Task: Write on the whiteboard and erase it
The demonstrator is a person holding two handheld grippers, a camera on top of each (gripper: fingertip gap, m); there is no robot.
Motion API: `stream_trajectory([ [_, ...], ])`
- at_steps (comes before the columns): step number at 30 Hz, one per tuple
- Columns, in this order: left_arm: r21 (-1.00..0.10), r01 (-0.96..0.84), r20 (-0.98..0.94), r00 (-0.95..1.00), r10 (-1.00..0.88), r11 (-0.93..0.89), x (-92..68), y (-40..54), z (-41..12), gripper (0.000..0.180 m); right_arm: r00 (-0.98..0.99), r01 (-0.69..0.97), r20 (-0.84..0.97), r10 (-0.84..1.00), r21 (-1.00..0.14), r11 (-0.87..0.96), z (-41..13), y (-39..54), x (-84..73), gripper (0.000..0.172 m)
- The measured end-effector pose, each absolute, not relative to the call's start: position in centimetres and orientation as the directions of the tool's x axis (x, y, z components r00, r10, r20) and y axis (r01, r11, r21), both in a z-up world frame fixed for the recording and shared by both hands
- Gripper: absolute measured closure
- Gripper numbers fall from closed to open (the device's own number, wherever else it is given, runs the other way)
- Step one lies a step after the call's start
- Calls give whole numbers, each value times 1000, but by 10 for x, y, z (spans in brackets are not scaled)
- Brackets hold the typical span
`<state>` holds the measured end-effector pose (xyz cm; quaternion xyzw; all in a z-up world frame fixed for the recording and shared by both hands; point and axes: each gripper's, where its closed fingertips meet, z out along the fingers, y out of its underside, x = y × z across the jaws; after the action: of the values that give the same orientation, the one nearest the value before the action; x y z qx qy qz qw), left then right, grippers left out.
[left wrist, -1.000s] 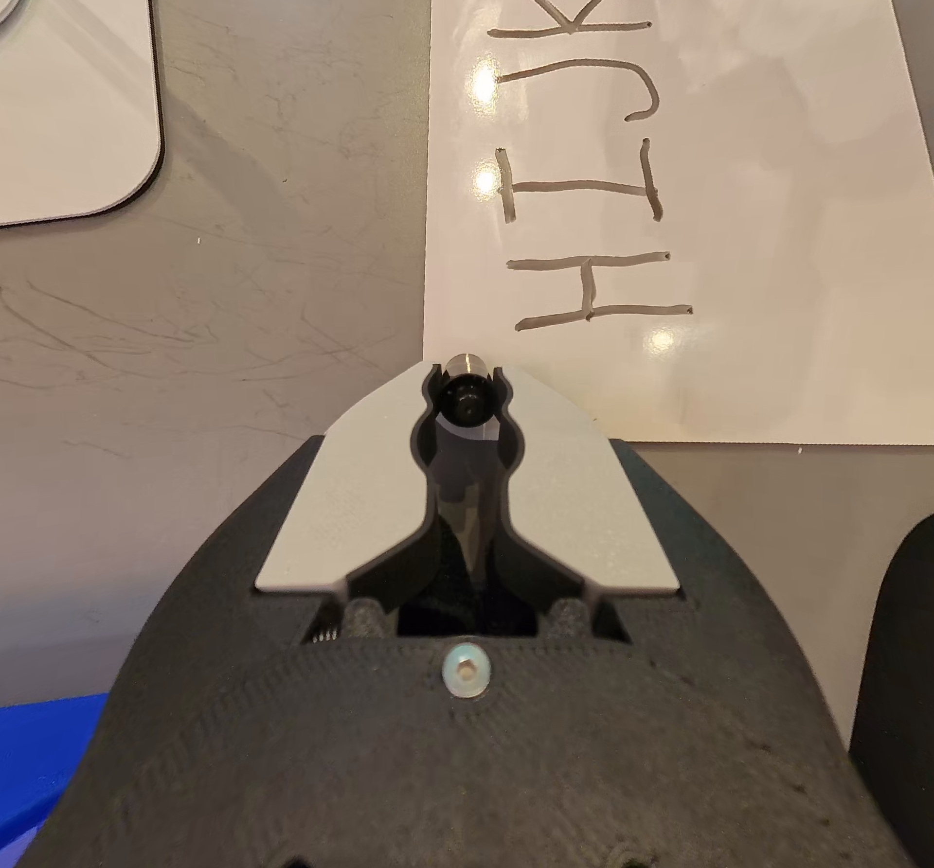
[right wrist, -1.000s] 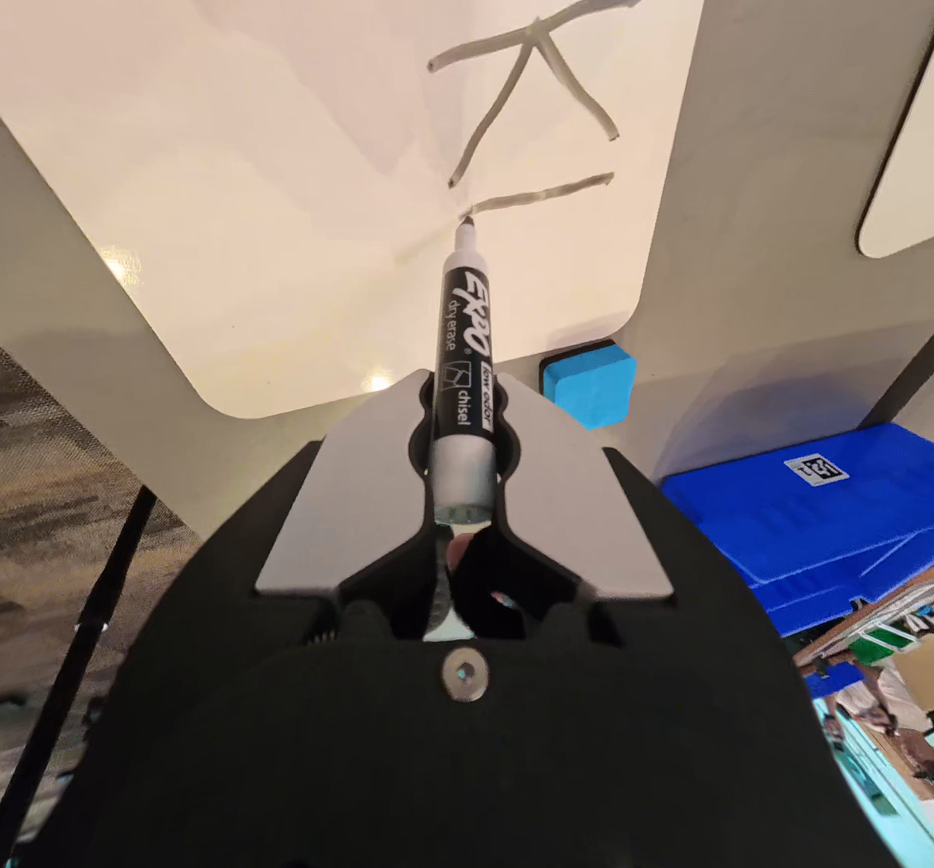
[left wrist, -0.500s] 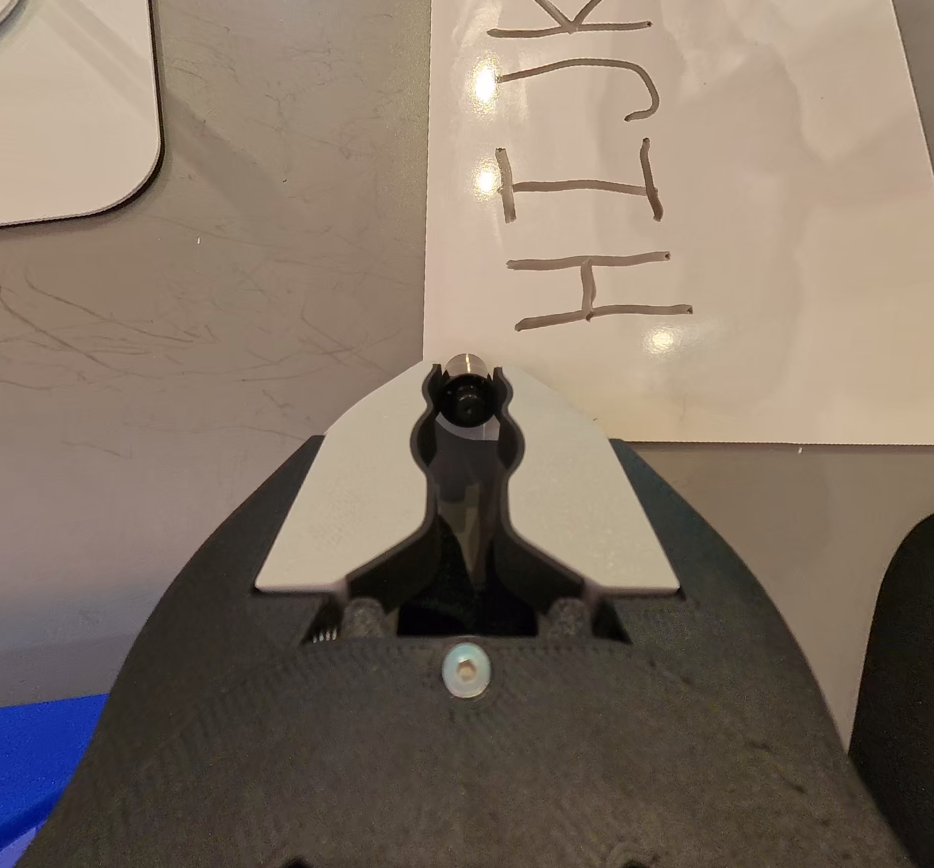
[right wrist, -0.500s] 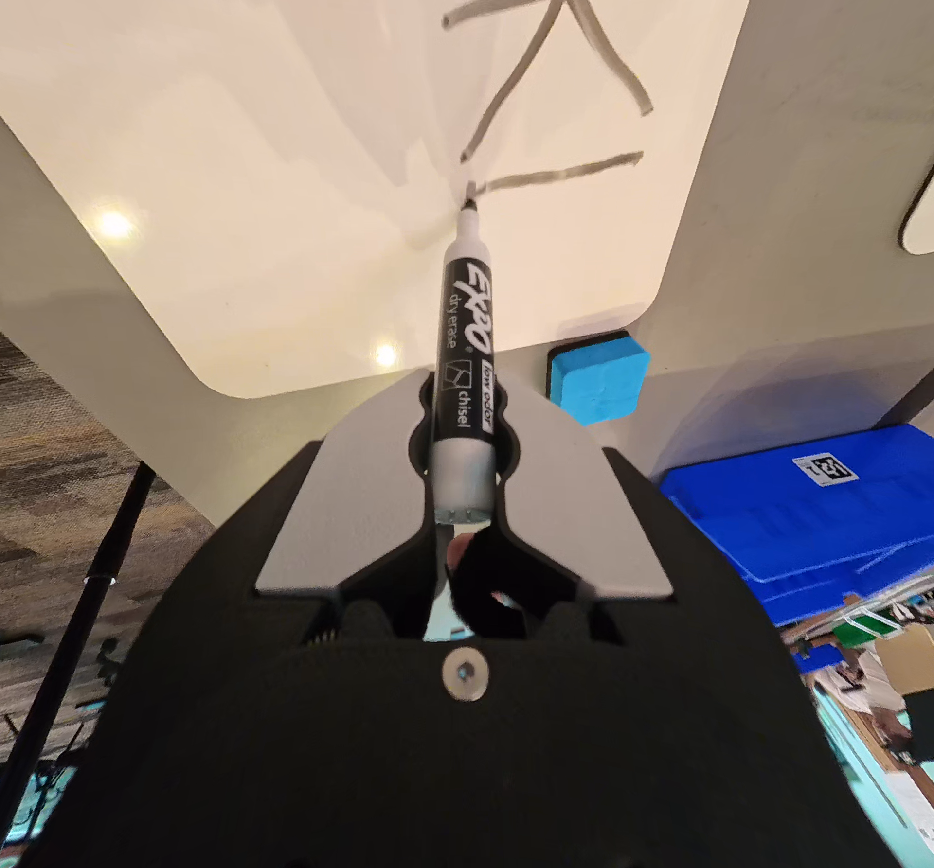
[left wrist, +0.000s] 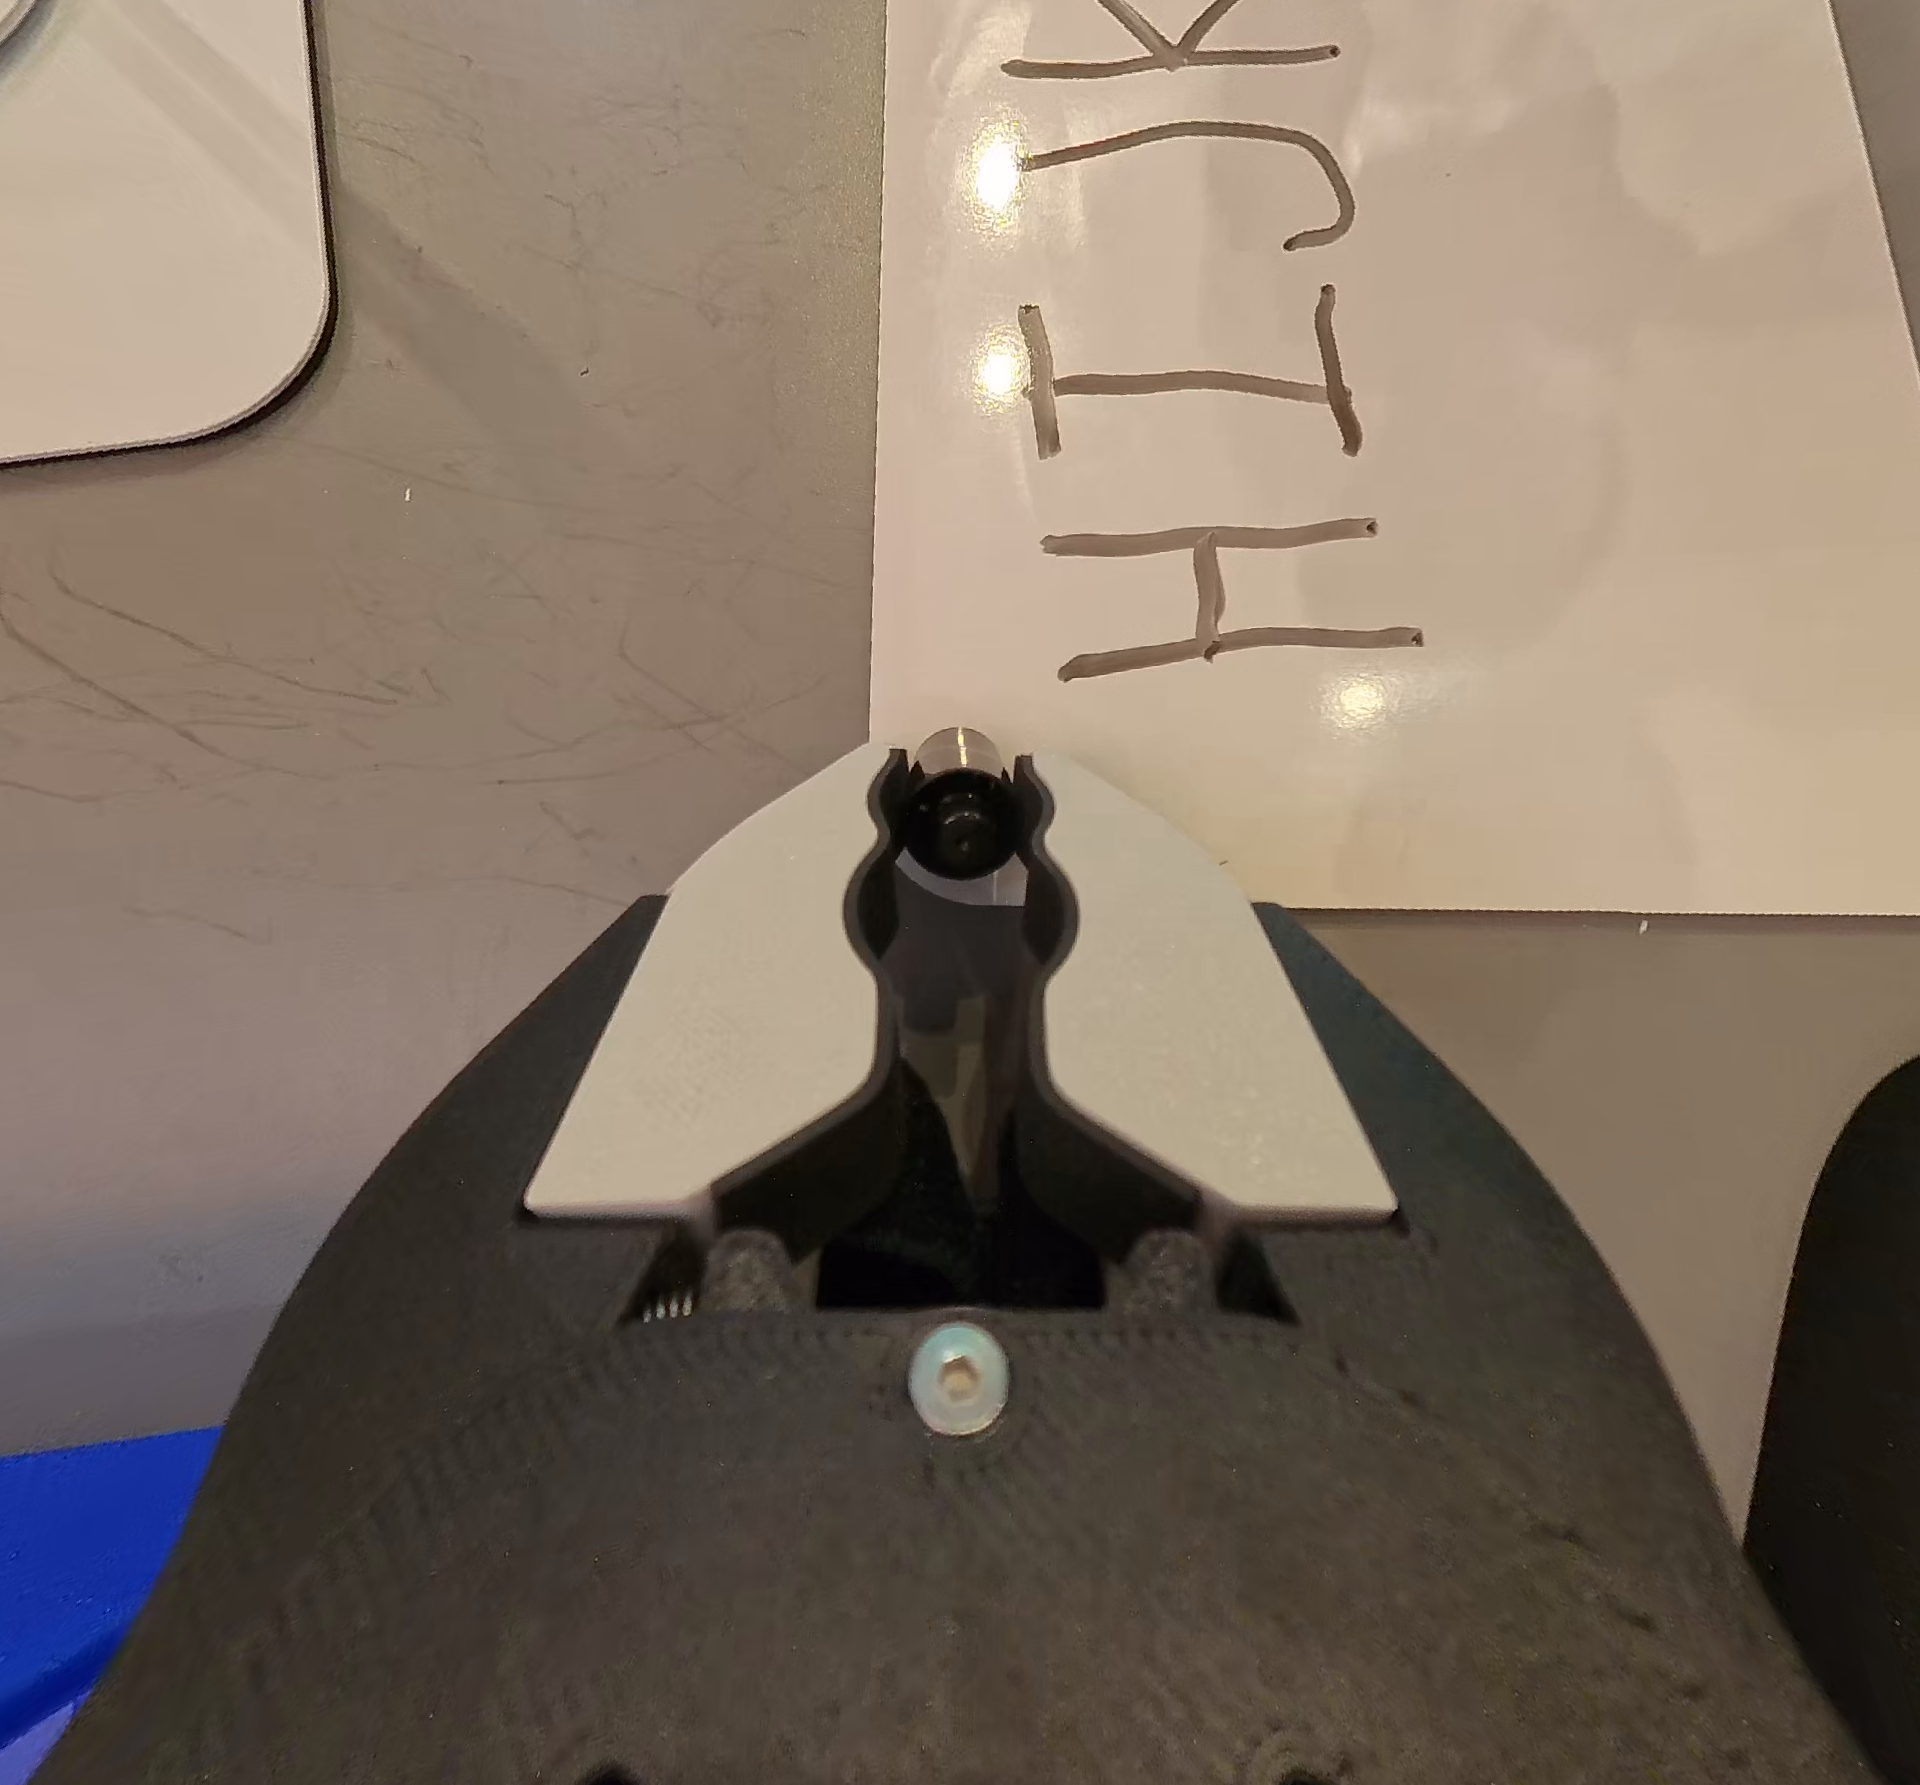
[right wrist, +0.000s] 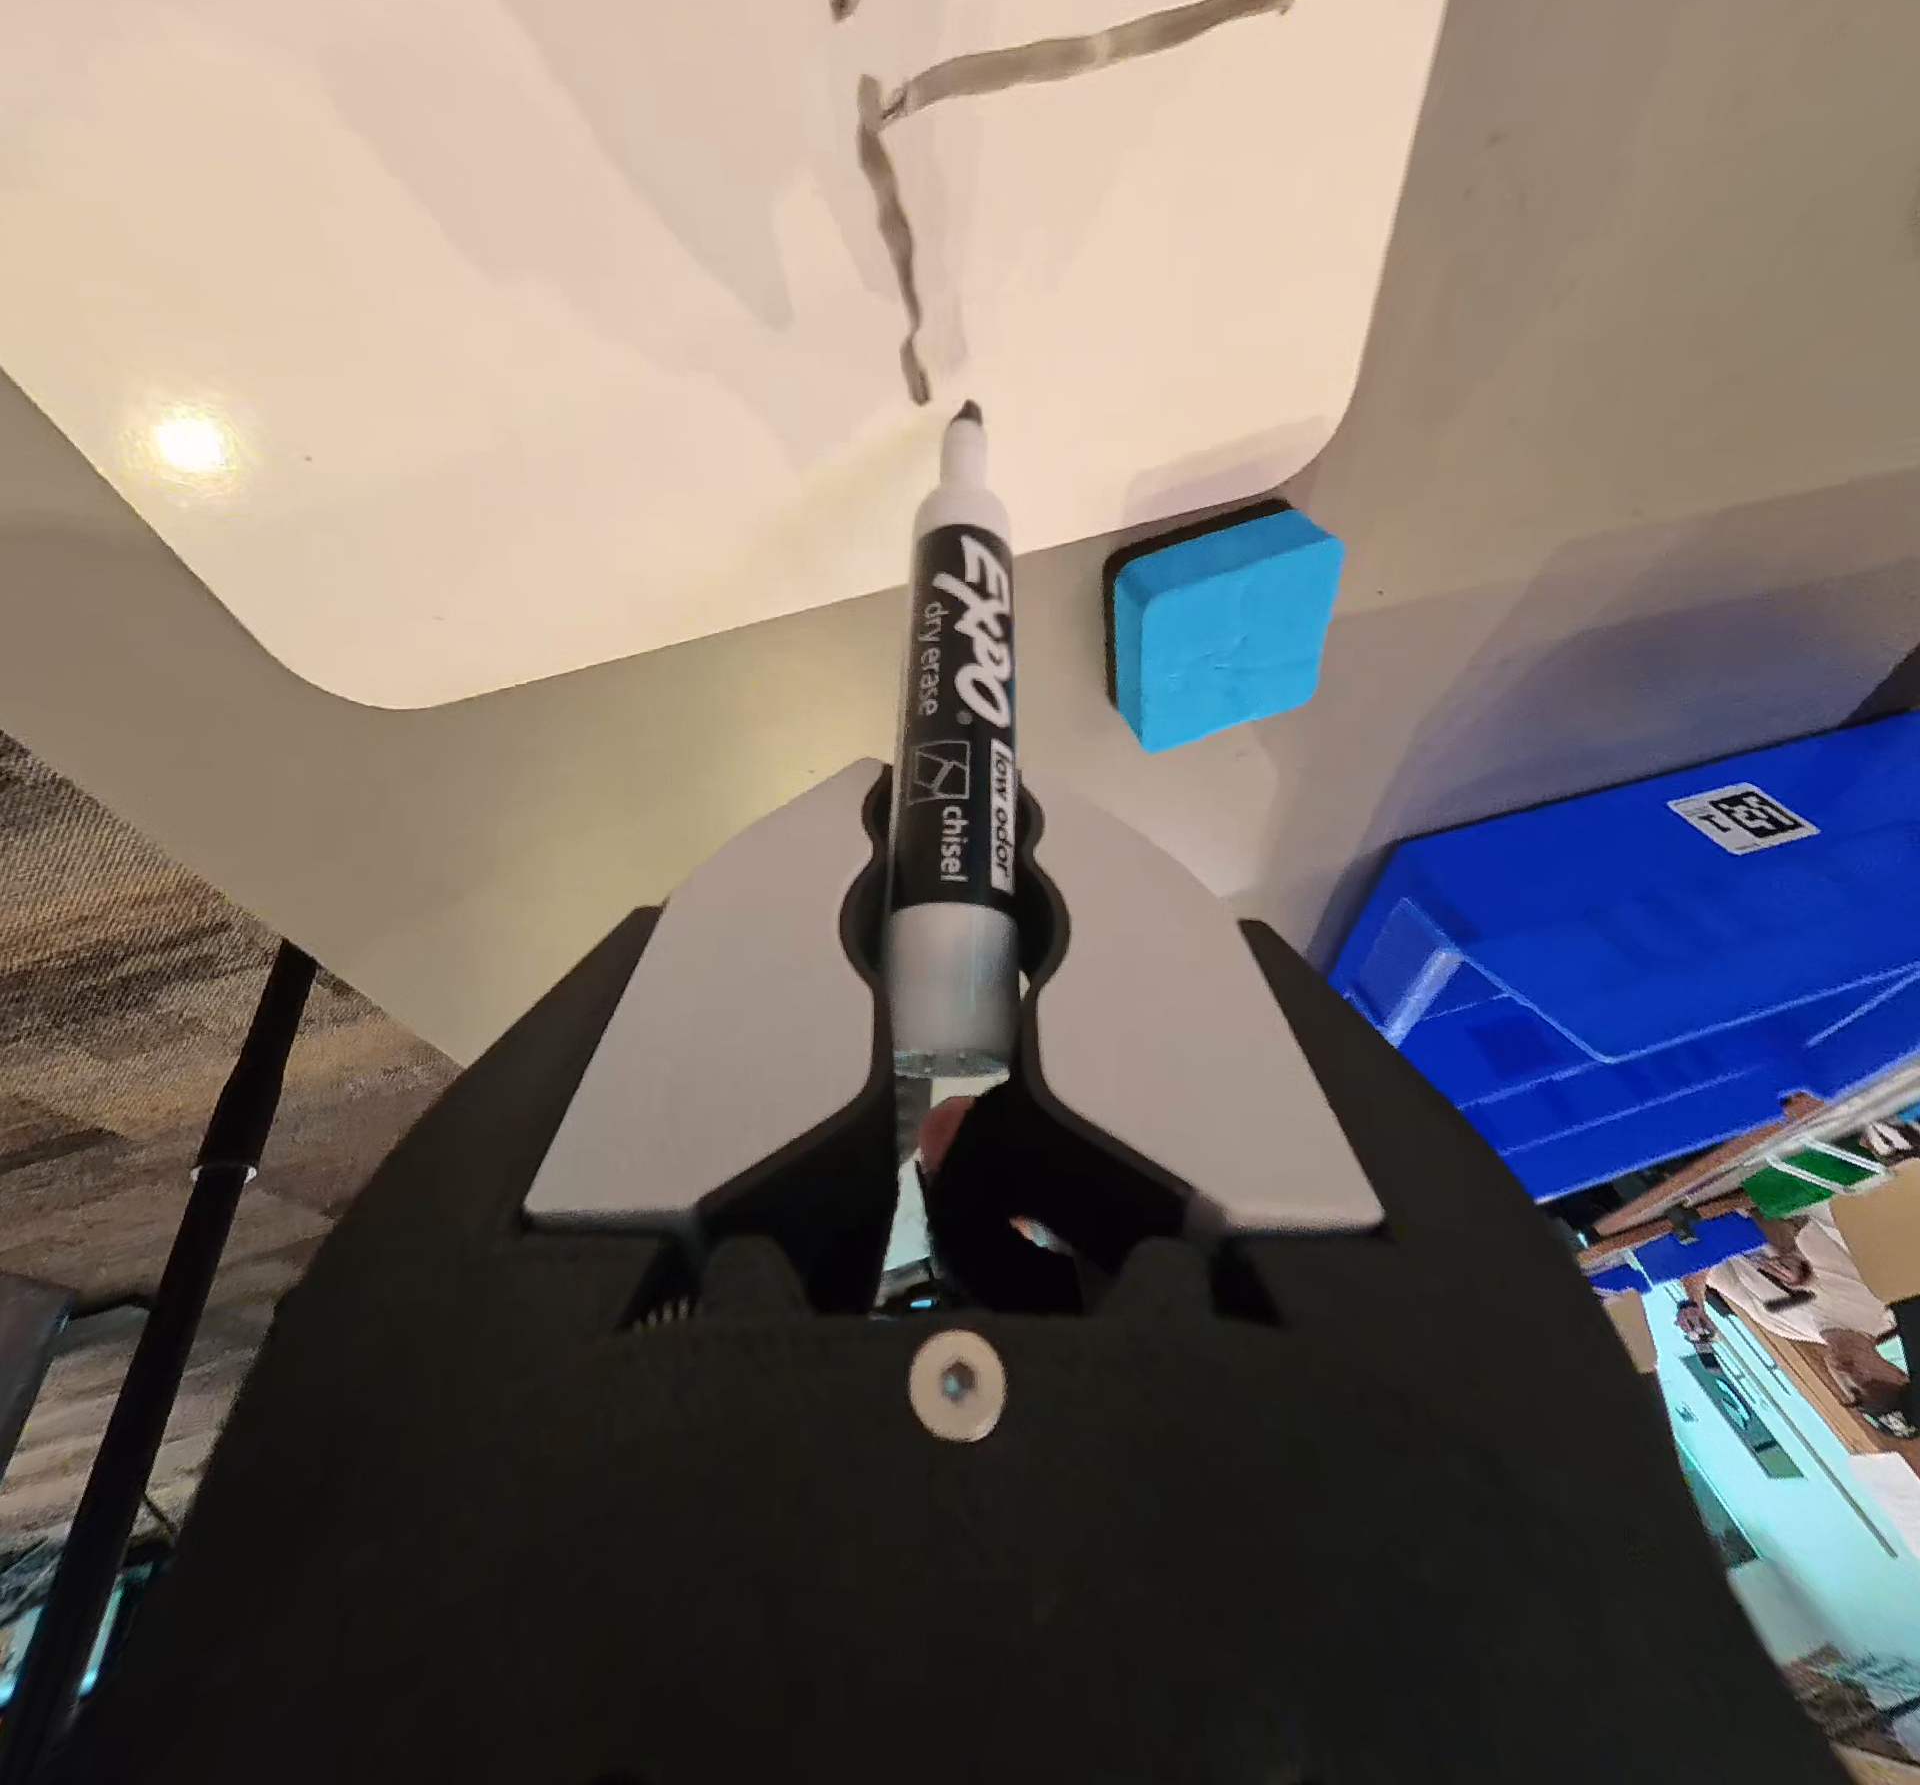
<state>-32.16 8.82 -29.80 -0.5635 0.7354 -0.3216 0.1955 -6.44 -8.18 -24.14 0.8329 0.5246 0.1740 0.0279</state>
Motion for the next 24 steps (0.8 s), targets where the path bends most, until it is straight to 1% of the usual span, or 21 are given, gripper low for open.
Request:
stream_trajectory([
  [8,-693,-703,74,-288,-955,159,-322,88,-298,160,374,863,319,871,223,-453,-236,-47,-56,151],
  [14,-694,-703,75,-289,-954,158,-322,88,-298,160,370,863,318,873,231,-450,-240,-28,-51,152],
  [19,-694,-703,76,-289,-954,158,-322,88,-298,160,352,862,294,889,268,-430,-244,-30,-50,151],
  [24,-694,-703,76,-289,-954,158,-322,88,-298,160,349,862,281,894,277,-424,-247,-43,-52,151],
])
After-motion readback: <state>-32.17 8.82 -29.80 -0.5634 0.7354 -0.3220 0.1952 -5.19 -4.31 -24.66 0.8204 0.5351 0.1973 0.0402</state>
